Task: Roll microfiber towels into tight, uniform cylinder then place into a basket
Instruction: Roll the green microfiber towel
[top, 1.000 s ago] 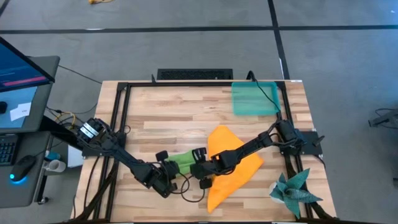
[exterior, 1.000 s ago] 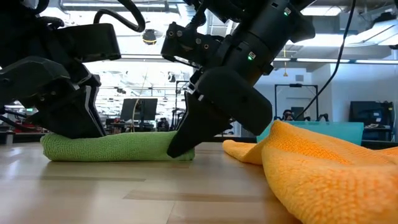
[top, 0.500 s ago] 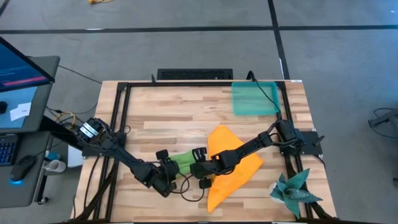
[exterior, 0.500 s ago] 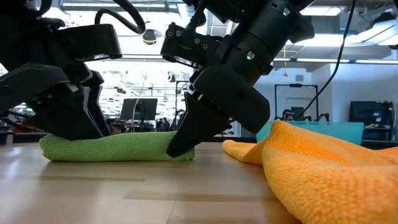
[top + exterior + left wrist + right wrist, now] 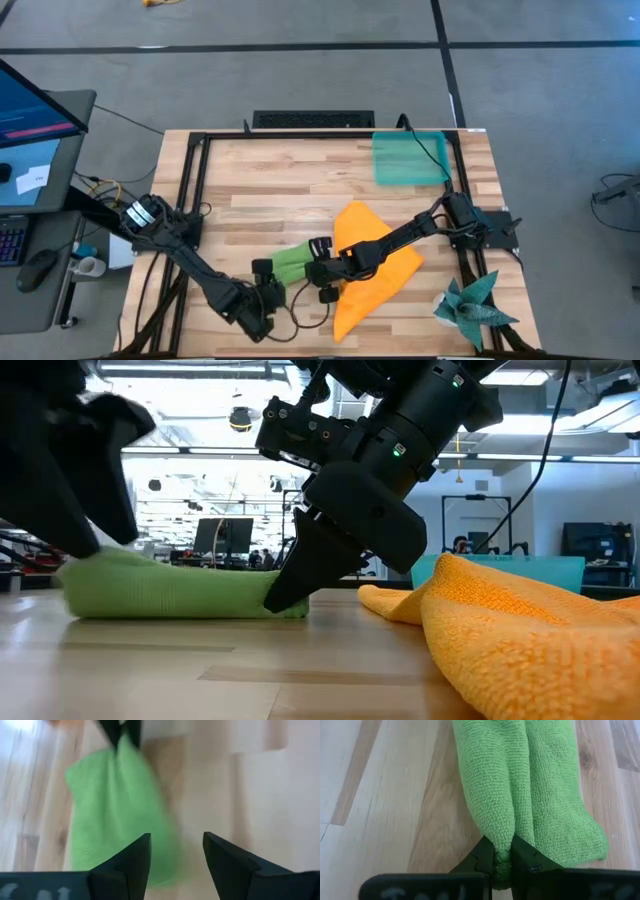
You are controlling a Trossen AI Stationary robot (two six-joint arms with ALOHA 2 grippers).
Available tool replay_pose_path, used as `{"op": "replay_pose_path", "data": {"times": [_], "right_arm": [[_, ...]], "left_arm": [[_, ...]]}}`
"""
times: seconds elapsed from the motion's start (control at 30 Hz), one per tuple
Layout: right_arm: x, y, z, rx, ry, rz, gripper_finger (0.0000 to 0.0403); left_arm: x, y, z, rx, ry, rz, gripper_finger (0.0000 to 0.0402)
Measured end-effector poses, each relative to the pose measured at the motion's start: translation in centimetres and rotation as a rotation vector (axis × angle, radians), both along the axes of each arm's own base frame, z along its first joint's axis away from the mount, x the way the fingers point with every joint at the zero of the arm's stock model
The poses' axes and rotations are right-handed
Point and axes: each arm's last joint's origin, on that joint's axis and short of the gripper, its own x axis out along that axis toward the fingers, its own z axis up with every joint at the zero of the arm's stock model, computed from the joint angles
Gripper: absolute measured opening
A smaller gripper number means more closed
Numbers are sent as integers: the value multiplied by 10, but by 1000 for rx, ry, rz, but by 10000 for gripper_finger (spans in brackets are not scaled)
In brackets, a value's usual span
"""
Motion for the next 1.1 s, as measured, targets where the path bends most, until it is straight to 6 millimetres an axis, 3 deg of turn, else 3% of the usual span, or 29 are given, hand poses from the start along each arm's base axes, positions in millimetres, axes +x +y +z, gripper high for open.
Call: {"op": "replay_pose_path", "data": {"times": [0.2, 0.83, 0.93, 1.1], "right_arm": [[0, 0, 0, 3, 0, -4, 47], [0, 0, 2, 44, 16, 17, 47], [1, 1, 8, 63, 47, 33, 44], [8, 8, 23, 192, 119, 100, 42]], "left_arm": [[-2, -2, -2, 48, -42, 8, 174], [-6, 50, -44, 4, 60, 210, 172], [-5, 52, -45, -52, 103, 210, 154], [-4, 51, -39, -209, 181, 193, 82]]}}
